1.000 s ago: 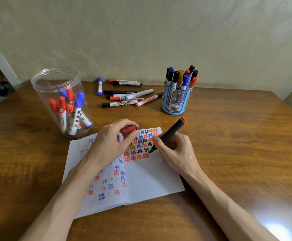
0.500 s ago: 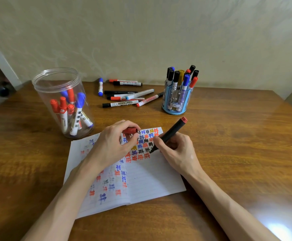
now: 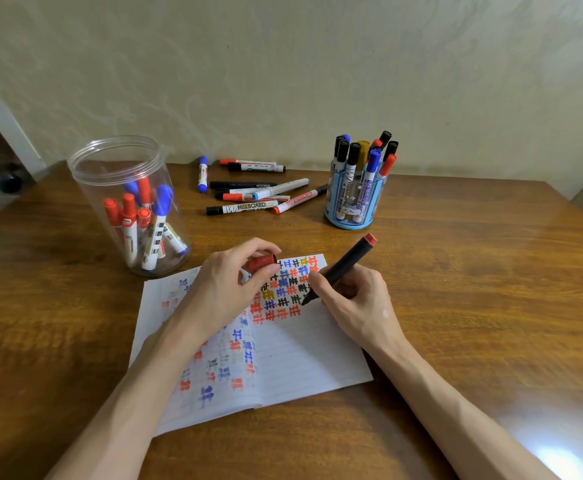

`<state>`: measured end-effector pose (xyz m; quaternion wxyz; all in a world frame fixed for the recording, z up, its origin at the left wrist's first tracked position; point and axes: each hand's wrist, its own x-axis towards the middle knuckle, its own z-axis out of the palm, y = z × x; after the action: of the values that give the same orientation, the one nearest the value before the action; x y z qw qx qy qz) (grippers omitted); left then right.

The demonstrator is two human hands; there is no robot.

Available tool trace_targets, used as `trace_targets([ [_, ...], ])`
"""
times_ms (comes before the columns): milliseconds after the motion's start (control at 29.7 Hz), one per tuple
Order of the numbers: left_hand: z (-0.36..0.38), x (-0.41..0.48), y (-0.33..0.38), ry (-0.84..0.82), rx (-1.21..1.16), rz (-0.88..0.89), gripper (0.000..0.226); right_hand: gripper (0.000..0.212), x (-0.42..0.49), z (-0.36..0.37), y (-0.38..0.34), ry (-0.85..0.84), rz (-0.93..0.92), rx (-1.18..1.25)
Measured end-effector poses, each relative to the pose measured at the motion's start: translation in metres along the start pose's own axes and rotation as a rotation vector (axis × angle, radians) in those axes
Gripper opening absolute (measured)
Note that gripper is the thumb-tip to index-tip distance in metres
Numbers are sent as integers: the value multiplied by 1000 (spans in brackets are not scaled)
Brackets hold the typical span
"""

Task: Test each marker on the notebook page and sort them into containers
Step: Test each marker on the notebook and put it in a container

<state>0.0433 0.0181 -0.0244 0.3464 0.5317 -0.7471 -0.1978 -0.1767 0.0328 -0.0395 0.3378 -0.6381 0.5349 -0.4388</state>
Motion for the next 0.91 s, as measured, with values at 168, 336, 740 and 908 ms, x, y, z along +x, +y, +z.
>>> trace_targets([
  [168, 1, 1, -3, -21, 16, -9, 29, 25, -1, -2, -2, 19, 19, 12],
  [336, 1, 1, -4, -11, 21, 9, 29, 25, -1, -2, -1, 19, 23, 21],
  [740, 1, -1, -2, -14, 18, 41, 29, 18, 0, -3, 3, 37, 38, 13],
  [908, 1, -1, -1, -15, 28, 30, 29, 16, 0, -1, 3, 20, 29, -17],
])
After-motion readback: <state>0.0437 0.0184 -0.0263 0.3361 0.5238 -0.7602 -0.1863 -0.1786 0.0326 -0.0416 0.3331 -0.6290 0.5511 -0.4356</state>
